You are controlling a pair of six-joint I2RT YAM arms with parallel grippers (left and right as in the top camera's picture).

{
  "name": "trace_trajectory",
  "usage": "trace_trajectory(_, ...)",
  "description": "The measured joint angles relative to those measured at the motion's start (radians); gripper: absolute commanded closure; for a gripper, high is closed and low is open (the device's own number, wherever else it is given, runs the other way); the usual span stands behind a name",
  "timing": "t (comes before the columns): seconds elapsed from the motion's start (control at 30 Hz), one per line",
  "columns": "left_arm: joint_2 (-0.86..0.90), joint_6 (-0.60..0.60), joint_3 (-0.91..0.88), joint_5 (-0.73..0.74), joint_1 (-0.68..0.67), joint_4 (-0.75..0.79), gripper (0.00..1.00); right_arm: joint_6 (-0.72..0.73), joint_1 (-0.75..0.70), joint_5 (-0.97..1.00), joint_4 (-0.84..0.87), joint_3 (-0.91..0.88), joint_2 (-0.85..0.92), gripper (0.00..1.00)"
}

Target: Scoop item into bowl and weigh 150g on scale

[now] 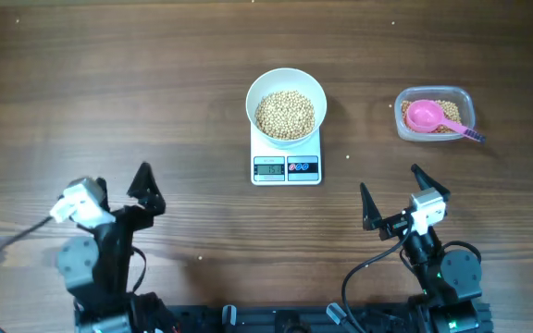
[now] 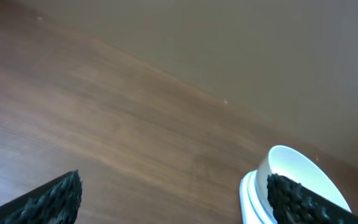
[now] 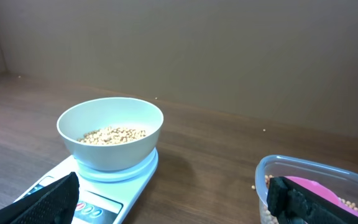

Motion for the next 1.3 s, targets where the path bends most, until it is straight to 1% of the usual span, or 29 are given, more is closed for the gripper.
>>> trace_trajectory(0.1,-0.081,-0.042,-0.072,-0.019,0.029,0.032,0.00,0.000,0.000,0.000,0.000,0.000,0.000,0.00)
trace_trajectory(0.13,-0.107,-0.055,-0.109,-0.035,0.036,0.082,0.00,0.000,0.000,0.000,0.000,0.000,0.000,0.00)
trace_trajectory(0.2,-0.129,-0.063,-0.166,-0.051,0.037,0.173,0.00,0.000,0.000,0.000,0.000,0.000,0.000,0.00)
trace_trajectory(0.27,-0.138,-0.067,-0.204,-0.060,0.037,0.230,0.00,0.000,0.000,0.000,0.000,0.000,0.000,0.00)
trace_trajectory(0.37,-0.162,-0.071,-0.241,-0.073,0.028,0.267,0.00,0.000,0.000,0.000,0.000,0.000,0.000,0.00)
trace_trajectory(0.5,-0.214,-0.071,-0.259,-0.102,0.018,0.240,0.00,0.000,0.000,0.000,0.000,0.000,0.000,0.00)
trace_trajectory(0.6,-0.215,-0.070,-0.262,-0.117,-0.003,0.180,0.00,0.000,0.000,0.000,0.000,0.000,0.000,0.00)
trace_trajectory(0.73,-0.215,-0.066,-0.262,-0.117,-0.024,0.180,0.00,0.000,0.000,0.000,0.000,0.000,0.000,0.00)
trace_trajectory(1.3,-0.215,-0.066,-0.262,-0.124,-0.024,0.180,0.00,0.000,0.000,0.000,0.000,0.000,0.000,0.00)
